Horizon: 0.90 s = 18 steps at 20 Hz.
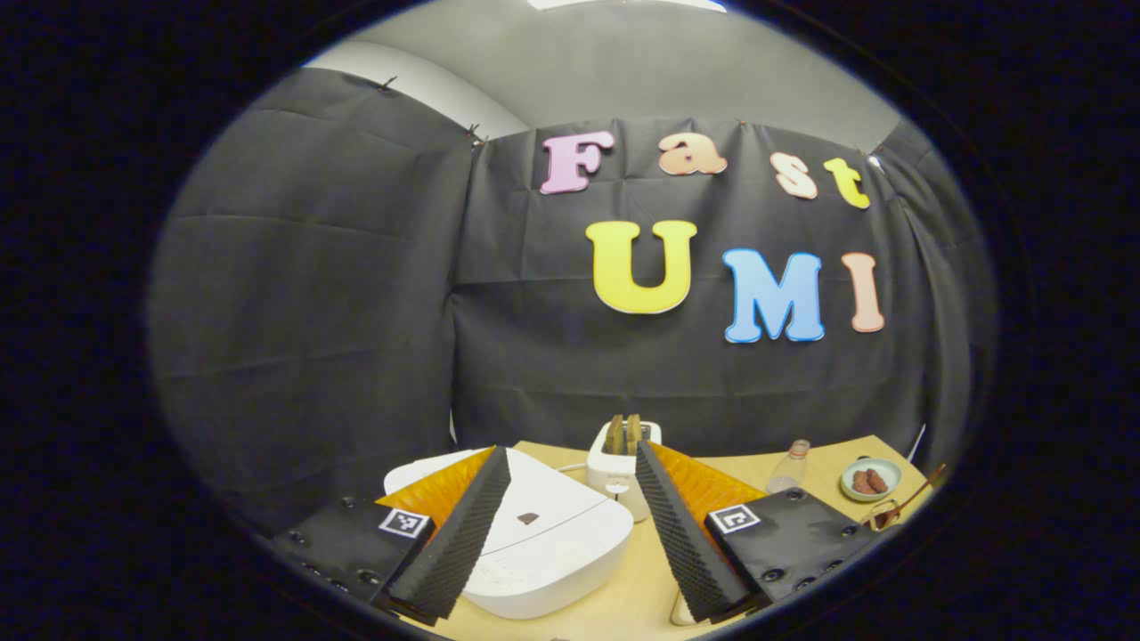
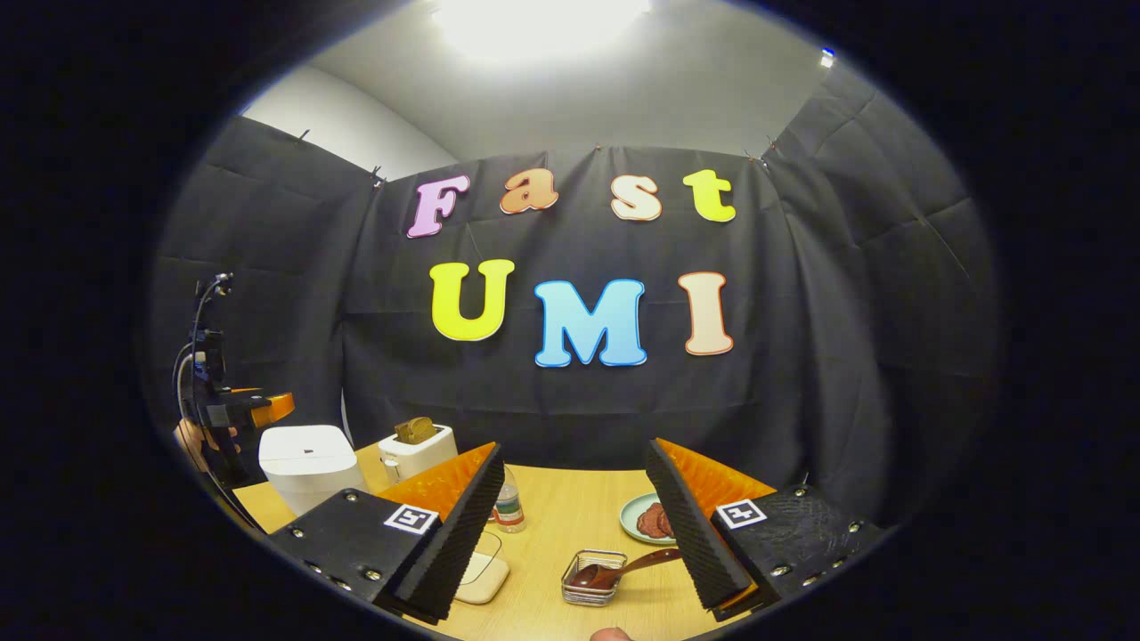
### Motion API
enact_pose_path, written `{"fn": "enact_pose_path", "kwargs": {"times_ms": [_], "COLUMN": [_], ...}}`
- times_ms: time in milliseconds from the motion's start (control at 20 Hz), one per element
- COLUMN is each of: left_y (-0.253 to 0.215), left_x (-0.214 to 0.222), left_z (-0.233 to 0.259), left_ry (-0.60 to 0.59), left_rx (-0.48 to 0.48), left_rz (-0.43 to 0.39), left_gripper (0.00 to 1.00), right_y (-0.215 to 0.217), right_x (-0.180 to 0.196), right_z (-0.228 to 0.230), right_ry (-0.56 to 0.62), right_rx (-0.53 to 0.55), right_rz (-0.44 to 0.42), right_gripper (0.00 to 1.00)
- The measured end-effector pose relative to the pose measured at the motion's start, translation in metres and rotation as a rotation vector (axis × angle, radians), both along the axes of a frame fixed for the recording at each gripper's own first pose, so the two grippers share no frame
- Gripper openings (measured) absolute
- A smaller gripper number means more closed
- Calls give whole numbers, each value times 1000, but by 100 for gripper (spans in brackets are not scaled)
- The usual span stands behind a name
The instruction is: Close the left gripper, press the button to open the rice cooker; take a wooden spoon from the chopstick holder with the right hand, scoop a spoonful of rice and pour it into the rice cooker, then put the wooden spoon back into the chopstick holder.
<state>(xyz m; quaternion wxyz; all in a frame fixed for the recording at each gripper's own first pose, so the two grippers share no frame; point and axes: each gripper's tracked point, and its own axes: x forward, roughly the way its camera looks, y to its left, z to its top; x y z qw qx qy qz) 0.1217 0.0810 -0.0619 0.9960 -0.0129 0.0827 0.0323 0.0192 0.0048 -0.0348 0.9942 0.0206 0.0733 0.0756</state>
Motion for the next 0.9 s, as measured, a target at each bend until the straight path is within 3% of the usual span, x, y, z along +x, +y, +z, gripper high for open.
{"fn": "enact_pose_path", "kwargs": {"times_ms": [350,900], "left_y": [-29,-27], "left_x": [-65,-111], "left_z": [43,75], "left_ry": [-108,-168], "left_rx": [-57,-59], "left_rz": [-97,-95], "left_gripper": [98,99], "right_y": [39,77], "right_x": [-3,0], "right_z": [5,15], "right_ry": [-31,-62], "right_rx": [25,49], "right_rz": [24,72], "right_gripper": [98,98]}}
